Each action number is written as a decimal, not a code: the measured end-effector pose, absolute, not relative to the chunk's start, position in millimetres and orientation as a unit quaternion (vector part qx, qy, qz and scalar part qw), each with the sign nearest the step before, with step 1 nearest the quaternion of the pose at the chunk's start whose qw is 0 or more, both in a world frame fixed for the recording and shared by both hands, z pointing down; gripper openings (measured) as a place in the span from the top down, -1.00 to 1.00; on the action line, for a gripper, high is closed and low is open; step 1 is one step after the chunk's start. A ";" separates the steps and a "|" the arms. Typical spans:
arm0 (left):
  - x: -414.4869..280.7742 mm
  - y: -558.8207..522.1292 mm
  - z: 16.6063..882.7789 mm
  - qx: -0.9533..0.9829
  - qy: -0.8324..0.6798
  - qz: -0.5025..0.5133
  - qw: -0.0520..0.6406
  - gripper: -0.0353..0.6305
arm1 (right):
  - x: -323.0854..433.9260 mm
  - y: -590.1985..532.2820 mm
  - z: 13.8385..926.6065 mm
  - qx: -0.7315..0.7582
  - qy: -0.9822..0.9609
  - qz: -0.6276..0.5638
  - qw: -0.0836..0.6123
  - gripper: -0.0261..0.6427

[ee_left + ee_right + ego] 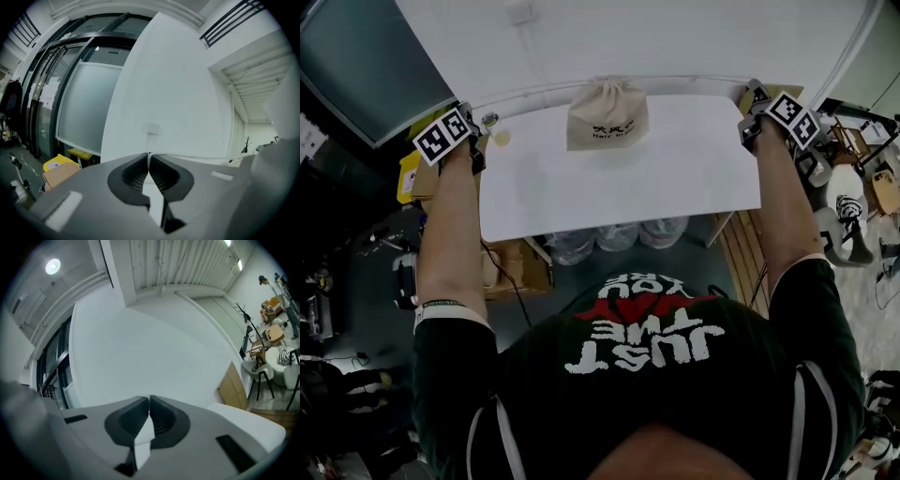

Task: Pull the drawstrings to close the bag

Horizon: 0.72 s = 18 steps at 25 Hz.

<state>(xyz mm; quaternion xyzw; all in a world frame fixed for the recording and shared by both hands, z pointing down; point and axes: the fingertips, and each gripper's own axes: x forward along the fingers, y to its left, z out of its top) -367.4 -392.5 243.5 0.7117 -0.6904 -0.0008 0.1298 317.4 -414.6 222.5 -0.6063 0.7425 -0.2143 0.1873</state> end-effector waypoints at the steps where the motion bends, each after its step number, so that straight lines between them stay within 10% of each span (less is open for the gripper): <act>1: -366.0 -397.2 246.6 0.712 -0.689 0.001 0.132 0.85 | 318.5 -418.5 225.9 -0.608 0.742 -0.216 0.184 0.89; 18: -340.9 -479.7 308.1 0.718 -0.675 0.042 0.166 0.86 | 328.9 -484.3 279.7 -0.615 0.737 -0.241 0.147 0.89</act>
